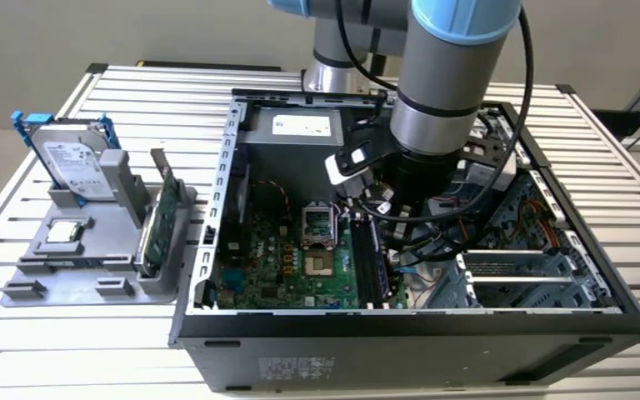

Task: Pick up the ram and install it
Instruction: 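Press down the ram until it locks into place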

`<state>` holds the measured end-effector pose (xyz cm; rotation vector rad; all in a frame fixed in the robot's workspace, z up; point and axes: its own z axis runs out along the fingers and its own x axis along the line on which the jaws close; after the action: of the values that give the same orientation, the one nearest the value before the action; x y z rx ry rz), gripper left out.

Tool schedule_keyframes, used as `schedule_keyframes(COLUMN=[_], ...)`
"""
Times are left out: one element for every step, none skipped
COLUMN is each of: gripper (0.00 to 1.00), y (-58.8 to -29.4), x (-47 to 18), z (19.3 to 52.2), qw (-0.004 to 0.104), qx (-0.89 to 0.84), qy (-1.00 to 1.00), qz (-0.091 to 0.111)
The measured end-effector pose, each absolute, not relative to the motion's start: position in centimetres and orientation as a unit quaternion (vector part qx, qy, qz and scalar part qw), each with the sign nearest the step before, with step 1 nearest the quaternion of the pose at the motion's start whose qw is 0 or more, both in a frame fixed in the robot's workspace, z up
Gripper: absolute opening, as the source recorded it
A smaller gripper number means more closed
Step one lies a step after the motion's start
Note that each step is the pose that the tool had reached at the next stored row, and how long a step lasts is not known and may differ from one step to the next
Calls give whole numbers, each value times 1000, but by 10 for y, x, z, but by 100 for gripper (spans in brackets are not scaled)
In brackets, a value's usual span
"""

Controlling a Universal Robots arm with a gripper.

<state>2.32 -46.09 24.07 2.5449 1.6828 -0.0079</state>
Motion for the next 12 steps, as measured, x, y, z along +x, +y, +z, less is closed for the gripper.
schedule_keyframes(gripper=[0,0,0,0,0,0,0,0,0,0,0,0], y=[-461,-461,-461,-461,-461,-461,-461,-461,-461,-461,-461,-461], x=[23,23,23,23,23,23,23,23,23,23,23,23], z=[241,241,241,241,241,241,241,241,241,241,241,241], qw=[45,45,45,45,44,44,44,44,44,44,44,44], qx=[828,823,818,813,808,803,799,797,793,789,785,784], qy=[559,566,574,580,588,594,599,603,607,612,618,620], qz=[-2,-2,-2,-2,-2,-2,-2,-2,-1,-1,-1,-1])
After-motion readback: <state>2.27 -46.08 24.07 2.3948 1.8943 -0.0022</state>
